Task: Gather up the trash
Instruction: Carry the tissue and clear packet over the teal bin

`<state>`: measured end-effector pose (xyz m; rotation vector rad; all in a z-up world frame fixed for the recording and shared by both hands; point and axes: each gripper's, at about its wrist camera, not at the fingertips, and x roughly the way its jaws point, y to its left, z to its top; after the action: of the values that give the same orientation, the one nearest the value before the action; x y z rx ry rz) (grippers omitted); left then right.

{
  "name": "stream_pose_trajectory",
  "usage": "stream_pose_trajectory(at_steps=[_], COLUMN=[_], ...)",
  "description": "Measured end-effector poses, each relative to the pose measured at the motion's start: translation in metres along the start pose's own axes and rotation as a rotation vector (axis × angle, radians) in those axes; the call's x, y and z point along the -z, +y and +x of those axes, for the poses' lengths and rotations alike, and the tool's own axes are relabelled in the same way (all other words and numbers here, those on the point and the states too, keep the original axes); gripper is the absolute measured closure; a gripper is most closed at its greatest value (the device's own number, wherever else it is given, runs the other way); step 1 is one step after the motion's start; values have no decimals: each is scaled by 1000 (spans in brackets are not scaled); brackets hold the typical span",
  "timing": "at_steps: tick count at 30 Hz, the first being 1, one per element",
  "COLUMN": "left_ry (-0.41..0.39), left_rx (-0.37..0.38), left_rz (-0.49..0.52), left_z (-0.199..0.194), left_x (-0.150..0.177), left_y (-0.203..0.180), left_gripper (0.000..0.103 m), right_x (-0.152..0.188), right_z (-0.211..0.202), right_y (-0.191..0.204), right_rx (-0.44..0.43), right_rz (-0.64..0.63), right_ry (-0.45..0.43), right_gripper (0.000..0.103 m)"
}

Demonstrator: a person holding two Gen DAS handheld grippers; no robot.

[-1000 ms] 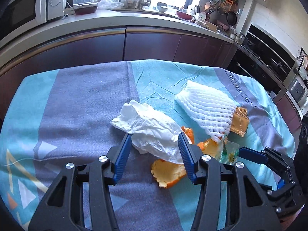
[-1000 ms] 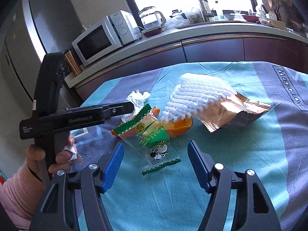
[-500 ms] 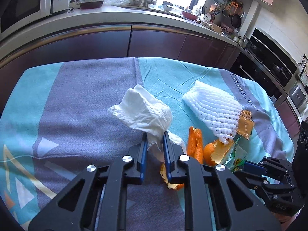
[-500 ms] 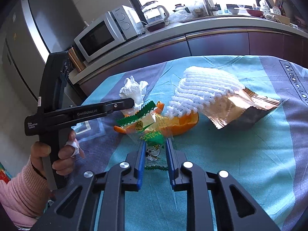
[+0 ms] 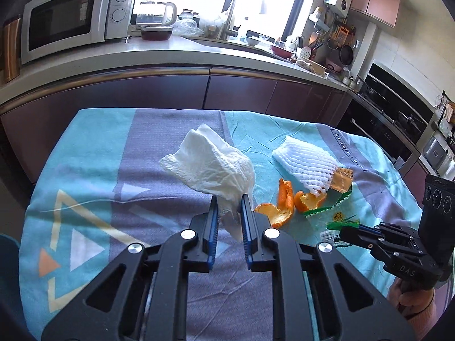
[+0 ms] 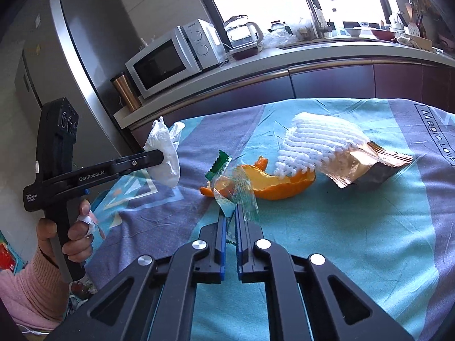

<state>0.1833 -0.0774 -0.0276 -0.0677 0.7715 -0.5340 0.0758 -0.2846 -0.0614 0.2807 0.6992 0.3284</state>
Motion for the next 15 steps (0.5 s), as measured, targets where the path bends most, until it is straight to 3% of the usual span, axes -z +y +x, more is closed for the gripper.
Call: stream_pose_trajectory(at_steps=[15], left_ry=[-55], left_rx=[-72], left_rz=[-75], left_z=[-83], left_x=[53], left_y=[55], left_gripper=[88], right_x=[1], right_z=[2], right_y=[62], right_rx=[-148], right_rz=[-65], right_ry=[-18], right_gripper=[98])
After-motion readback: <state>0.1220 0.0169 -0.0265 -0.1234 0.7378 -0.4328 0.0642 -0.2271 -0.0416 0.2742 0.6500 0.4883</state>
